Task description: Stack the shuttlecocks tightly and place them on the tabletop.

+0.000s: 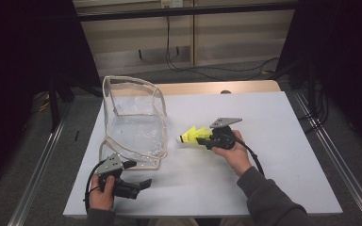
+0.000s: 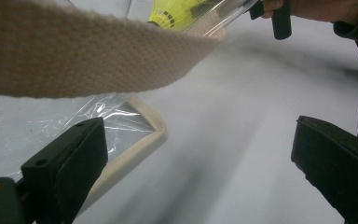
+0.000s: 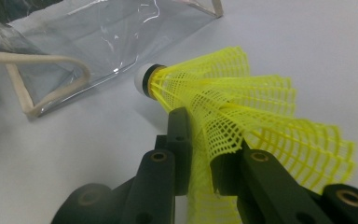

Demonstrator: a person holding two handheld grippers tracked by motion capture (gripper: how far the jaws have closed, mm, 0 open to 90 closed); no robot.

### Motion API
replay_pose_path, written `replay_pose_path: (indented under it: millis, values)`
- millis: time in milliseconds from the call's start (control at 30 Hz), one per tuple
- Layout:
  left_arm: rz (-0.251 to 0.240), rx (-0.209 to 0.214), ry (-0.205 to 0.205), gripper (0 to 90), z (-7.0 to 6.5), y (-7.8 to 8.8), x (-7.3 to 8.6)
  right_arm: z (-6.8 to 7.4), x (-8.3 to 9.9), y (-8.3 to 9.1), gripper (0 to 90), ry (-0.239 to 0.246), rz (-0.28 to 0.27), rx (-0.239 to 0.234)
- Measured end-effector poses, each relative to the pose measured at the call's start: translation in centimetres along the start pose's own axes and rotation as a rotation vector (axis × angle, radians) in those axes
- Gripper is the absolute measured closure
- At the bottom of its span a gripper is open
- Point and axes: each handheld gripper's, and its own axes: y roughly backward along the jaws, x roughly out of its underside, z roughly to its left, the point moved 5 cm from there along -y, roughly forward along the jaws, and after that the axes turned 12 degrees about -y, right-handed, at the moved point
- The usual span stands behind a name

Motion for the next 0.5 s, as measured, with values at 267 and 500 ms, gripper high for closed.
replay_pose_path:
  millis: [267, 500]
  values:
    - [-0.003, 0.002, 0.0, 3.7, 0.1, 0.0, 0.0, 0.3, -0.7, 0.7, 79.8, -0.001, 0.002, -0.015]
    - [-0.01, 0.002, 0.003, 3.7, 0.2, 0.1, 0.0, 0.6, -1.6, 1.3, 79.7, 0.003, 0.001, -0.022]
